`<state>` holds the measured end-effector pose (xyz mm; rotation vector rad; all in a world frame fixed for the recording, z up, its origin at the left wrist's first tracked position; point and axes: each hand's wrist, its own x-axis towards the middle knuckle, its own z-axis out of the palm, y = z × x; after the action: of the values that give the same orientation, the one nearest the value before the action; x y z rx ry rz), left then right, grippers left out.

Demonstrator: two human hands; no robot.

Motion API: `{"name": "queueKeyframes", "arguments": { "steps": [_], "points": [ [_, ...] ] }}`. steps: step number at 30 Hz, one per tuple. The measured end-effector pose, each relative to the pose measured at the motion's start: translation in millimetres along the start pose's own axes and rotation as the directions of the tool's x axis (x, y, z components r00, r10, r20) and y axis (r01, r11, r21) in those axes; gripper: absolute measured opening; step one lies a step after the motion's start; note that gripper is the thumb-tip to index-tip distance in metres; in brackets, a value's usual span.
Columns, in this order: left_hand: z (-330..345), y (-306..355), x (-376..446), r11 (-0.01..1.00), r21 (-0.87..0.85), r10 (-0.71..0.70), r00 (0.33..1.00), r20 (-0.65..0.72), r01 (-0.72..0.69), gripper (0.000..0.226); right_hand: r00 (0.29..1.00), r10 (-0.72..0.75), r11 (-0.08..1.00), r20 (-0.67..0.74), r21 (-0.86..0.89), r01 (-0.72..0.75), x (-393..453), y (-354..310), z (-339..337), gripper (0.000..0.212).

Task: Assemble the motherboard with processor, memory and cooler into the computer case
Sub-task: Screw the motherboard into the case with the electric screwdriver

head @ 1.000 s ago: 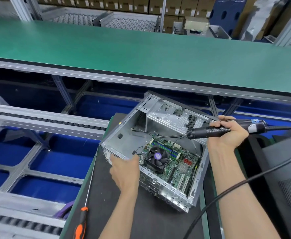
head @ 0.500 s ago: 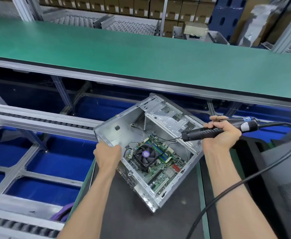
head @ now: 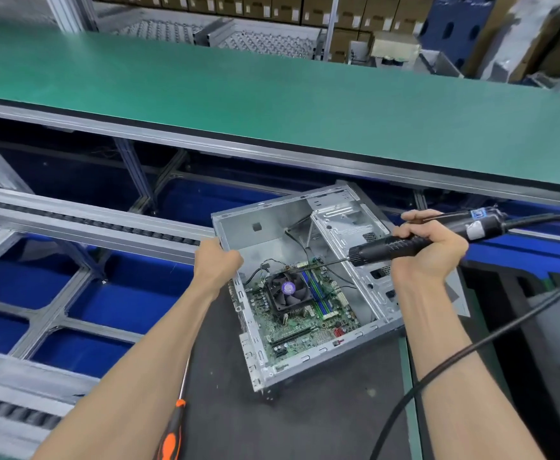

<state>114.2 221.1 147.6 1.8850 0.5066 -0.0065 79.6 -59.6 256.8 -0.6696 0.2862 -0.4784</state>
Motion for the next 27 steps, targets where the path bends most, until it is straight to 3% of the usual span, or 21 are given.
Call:
{"name": "queueKeyframes", "arguments": {
  "steps": [9, 14, 17, 23, 27],
  "points": [
    [12, 17, 31, 0.991, 0.093, 0.076, 0.980, 0.186, -0.095, 0.018, 0.997, -0.061, 0.993, 0.037, -0.100, 0.065, 1, 9, 5, 0.029],
    [25, 28, 45, 0.975, 0.174, 0.085, 0.955, 0.286, -0.138, 0.046, 0.980, -0.127, 0.972, 0.156, -0.179, 0.154, -3, 12, 12, 0.020],
    [32, 37, 51, 0.962, 0.213, 0.092, 0.936, 0.338, -0.172, 0.046, 0.962, -0.136, 0.965, 0.235, -0.188, 0.182, -4, 14, 16, 0.028],
    [40, 50, 63, 0.904, 0.333, 0.108, 0.896, 0.430, -0.269, 0.042, 0.918, -0.160, 0.936, 0.363, -0.239, 0.257, -1, 17, 22, 0.023],
    [45, 57, 71, 0.885, 0.368, 0.073, 0.866, 0.494, -0.284, 0.064, 0.892, -0.168, 0.919, 0.419, -0.260, 0.295, 2, 21, 30, 0.014]
  ]
}}
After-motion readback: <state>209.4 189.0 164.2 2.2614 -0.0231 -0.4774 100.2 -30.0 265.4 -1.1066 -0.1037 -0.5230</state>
